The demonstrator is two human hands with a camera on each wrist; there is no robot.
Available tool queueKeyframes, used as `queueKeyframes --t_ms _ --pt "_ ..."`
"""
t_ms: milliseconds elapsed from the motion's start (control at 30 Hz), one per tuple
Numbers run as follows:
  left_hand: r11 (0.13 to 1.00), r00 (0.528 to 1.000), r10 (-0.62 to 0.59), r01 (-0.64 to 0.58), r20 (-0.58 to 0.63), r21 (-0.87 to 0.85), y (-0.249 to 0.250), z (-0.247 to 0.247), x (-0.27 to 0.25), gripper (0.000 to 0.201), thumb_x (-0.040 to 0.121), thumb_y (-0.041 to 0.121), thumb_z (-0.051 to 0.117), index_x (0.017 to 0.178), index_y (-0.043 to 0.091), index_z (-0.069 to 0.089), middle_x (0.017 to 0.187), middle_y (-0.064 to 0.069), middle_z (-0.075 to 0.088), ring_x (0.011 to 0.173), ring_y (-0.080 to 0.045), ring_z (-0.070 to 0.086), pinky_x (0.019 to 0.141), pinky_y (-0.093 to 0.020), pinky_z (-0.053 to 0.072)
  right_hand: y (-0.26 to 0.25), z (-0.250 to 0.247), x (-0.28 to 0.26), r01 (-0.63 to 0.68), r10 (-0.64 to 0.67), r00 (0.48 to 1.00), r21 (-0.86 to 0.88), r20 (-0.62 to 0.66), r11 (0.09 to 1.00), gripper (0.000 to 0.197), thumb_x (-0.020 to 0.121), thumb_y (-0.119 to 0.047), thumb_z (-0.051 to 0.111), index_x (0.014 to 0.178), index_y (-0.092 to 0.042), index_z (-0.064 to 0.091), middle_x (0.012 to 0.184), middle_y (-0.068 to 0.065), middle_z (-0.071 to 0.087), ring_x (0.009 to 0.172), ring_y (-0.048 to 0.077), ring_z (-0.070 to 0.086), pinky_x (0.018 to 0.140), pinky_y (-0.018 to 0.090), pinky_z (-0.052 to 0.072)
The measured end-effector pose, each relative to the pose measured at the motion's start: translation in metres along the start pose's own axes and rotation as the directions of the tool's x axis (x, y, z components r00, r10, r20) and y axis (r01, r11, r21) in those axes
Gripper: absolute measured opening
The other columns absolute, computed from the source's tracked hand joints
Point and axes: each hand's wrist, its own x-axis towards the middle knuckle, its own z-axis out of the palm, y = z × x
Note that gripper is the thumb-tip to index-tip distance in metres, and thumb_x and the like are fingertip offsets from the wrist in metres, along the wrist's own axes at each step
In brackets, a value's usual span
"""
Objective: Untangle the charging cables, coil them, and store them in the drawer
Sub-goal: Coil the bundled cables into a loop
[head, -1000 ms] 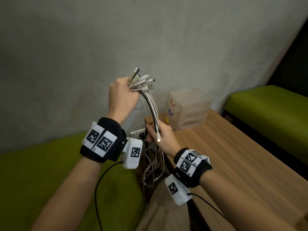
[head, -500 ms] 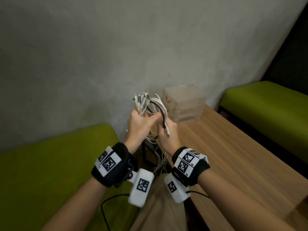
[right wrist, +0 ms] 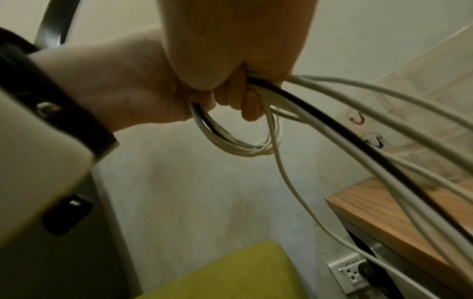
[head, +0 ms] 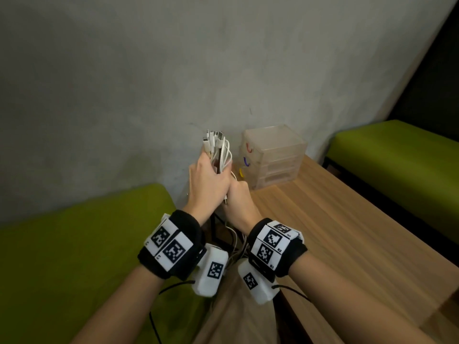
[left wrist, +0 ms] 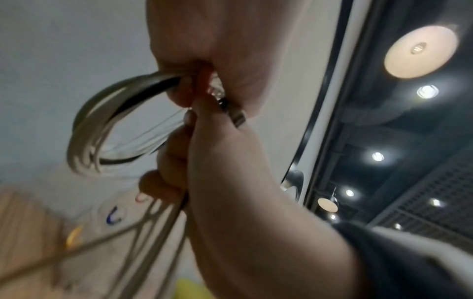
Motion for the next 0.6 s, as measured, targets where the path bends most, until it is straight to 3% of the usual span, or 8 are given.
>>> queueKeyframes --t_ms 100,200,233,300,367,433,500,600 --pt "0.997 0.998 0.069 -0.069 0.004 0.025 -0.002 0.0 0.005 0.004 0.086 0.008 0.054 0.089 0.006 0.052 0.069 0.004 0.052 0.068 -0.02 0.054 0.056 -0.015 0.033 -0.002 0.003 0.003 0.052 -0.051 0.998 0.032 -0.035 0.998 0.036 0.086 -0.002 0.053 0.122 -0.004 0.05 0.102 0.017 0.065 0.094 0.03 0.062 0.081 0.037 0.051" --pt "0.989 0.987 0.142 -0.144 -0.07 -0.021 0.004 -0.004 0.003 0.011 0.086 0.0 0.051 0.094 -0.004 0.056 0.064 0.008 0.049 0.055 -0.007 0.049 0.051 -0.005 0.036 0.001 0.008 0.006 0.07 -0.058 0.994 0.126 -0.097 0.99 0.033 0.087 -0.005 0.054 0.12 -0.006 0.053 0.092 0.014 0.067 0.084 0.024 0.064 0.074 0.035 0.052" --pt "0.984 0.978 0.175 -0.178 -0.114 -0.015 0.008 -0.007 0.005 0.012 0.087 0.0 0.05 0.096 -0.006 0.055 0.068 0.004 0.051 0.055 -0.01 0.046 0.052 -0.006 0.035 0.003 0.01 0.007 0.088 -0.073 0.991 0.145 -0.109 0.986 0.025 0.088 -0.008 0.052 0.112 -0.005 0.057 0.087 0.013 0.068 0.079 0.02 0.063 0.072 0.034 0.05" --pt "0.974 0.949 0.219 -0.225 -0.227 0.001 0.016 -0.021 0.016 0.011 0.088 0.001 0.05 0.093 -0.007 0.057 0.073 -0.007 0.053 0.061 -0.012 0.045 0.057 -0.011 0.034 0.014 0.018 -0.001 0.11 -0.095 0.99 0.145 -0.105 0.983 0.012 0.091 -0.013 0.048 0.091 -0.006 0.059 0.073 0.005 0.063 0.065 0.001 0.055 0.064 0.023 0.044" --pt "0.971 0.893 0.216 -0.24 -0.394 -0.013 0.025 -0.042 0.037 0.014 0.087 0.002 0.05 0.089 -0.009 0.058 0.078 -0.022 0.061 0.07 -0.026 0.054 0.063 -0.021 0.035 0.03 0.023 -0.016 0.037 -0.032 0.999 0.134 -0.036 0.99 0.021 0.094 -0.011 0.047 0.074 -0.014 0.054 0.063 -0.007 0.052 0.056 -0.006 0.048 0.056 0.012 0.035" --pt "0.958 0.816 0.231 -0.287 -0.531 -0.025 0.03 -0.064 0.059 0.024 0.086 0.008 0.048 0.089 -0.014 0.057 0.086 -0.028 0.064 0.081 -0.035 0.058 0.069 -0.027 0.036 0.046 0.027 -0.028 -0.044 0.037 0.996 0.093 0.08 0.995 0.039 0.096 -0.011 0.047 0.059 -0.023 0.041 0.055 -0.012 0.04 0.05 -0.003 0.044 0.051 0.015 0.03" --pt "0.938 0.774 0.266 -0.344 -0.575 -0.03 0.031 -0.076 0.073 0.033 0.085 0.016 0.043 0.09 -0.013 0.056 0.085 -0.025 0.066 0.079 -0.028 0.06 0.067 -0.015 0.037 0.052 0.029 -0.028 -0.062 0.055 0.986 0.038 0.158 0.997 0.046 0.097 -0.01 0.045 0.056 -0.025 0.028 0.051 -0.01 0.031 0.046 0.004 0.038 0.049 0.019 0.026" --pt "0.906 0.735 0.311 -0.422 -0.603 -0.046 0.033 -0.085 0.079 0.047 0.081 0.027 0.038 0.091 -0.015 0.056 0.085 -0.023 0.067 0.077 -0.023 0.061 0.067 -0.001 0.033 0.056 0.033 -0.02 -0.117 0.123 0.962 -0.041 0.244 0.992 0.045 0.097 -0.017 0.045 0.056 -0.023 0.029 0.054 -0.002 0.037 0.047 0.007 0.035 0.052 0.023 0.026"
